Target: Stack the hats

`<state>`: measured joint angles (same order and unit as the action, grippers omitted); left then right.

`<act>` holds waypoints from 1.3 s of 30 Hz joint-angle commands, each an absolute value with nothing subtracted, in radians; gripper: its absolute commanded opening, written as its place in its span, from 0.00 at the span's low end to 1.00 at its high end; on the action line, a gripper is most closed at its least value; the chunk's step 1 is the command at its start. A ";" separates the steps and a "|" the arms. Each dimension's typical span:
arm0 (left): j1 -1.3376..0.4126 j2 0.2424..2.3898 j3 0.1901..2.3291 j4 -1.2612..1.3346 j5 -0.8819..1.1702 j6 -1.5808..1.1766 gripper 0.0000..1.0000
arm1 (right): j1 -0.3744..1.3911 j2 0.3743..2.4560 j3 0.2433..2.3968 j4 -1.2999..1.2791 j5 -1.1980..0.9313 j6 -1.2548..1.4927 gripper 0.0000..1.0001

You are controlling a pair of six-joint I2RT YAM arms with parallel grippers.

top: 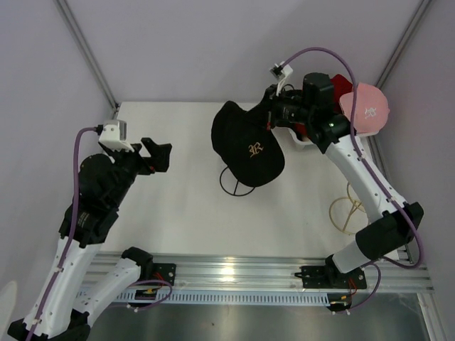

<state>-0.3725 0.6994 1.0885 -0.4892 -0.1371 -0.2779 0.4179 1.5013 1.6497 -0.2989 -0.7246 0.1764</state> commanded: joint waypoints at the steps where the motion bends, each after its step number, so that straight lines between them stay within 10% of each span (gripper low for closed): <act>1: -0.362 0.696 1.083 -0.479 -0.107 -0.250 0.99 | 0.439 1.552 1.671 -0.293 -0.752 0.190 0.01; 22: -0.362 0.773 1.040 -0.428 -0.058 -0.351 1.00 | 0.440 1.665 1.541 -0.373 -0.594 0.054 0.16; 32: -0.364 0.824 1.065 -0.416 0.028 -0.359 1.00 | 0.428 1.487 1.525 -0.330 -0.479 0.074 0.99; 39: -0.364 0.890 1.091 -0.413 0.067 -0.377 0.99 | 0.307 1.350 1.582 -0.308 -0.270 0.115 0.99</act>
